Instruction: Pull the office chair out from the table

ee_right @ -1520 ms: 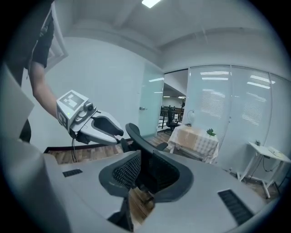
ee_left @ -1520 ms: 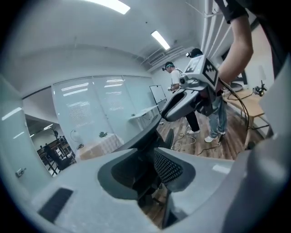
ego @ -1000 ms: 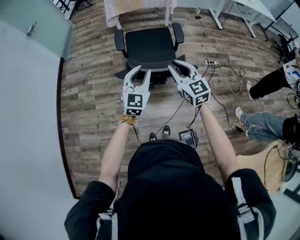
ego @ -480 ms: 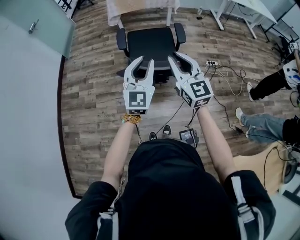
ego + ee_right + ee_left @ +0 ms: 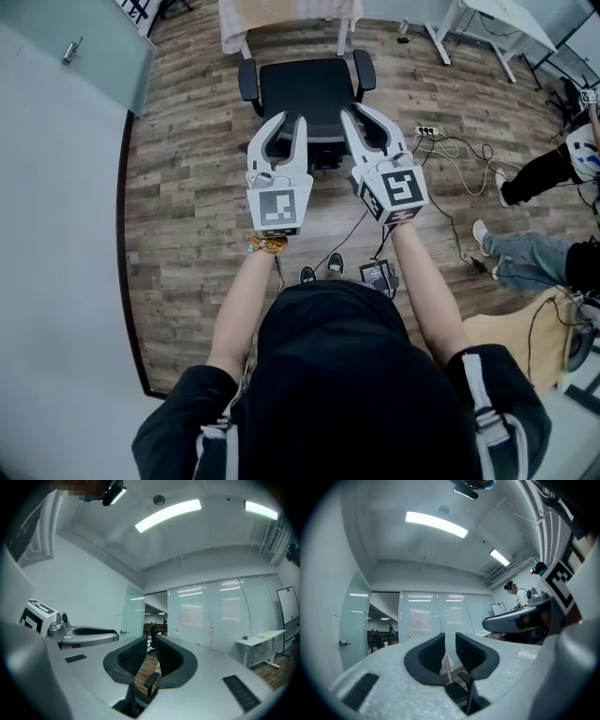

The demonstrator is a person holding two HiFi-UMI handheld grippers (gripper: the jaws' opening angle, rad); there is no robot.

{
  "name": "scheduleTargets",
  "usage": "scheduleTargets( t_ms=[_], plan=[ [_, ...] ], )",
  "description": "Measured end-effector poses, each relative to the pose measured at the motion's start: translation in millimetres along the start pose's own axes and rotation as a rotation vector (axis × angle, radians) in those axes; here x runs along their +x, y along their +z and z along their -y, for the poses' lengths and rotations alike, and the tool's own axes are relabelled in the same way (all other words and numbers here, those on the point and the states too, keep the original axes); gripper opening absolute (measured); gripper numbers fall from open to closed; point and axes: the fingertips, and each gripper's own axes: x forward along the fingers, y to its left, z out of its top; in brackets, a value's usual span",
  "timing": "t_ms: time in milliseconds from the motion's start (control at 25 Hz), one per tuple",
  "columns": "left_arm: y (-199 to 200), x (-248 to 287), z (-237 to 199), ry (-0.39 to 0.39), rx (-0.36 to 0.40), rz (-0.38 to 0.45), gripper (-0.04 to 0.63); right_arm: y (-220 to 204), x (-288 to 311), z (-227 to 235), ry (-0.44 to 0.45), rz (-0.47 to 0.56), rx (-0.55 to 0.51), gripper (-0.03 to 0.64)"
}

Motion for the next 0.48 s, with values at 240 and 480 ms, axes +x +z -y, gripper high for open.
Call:
scheduleTargets(
  t_ms=[240,480],
  plan=[
    [10,-4,-6,0.035,-0.003,0.023,0.051,9,-2,-6,-0.026,0.033,0.006,0.045],
    [6,-6,-7,0.057,-0.009,0.009,0.037,11,-2,-10,-0.032,0.060,0.004,0.027]
  ],
)
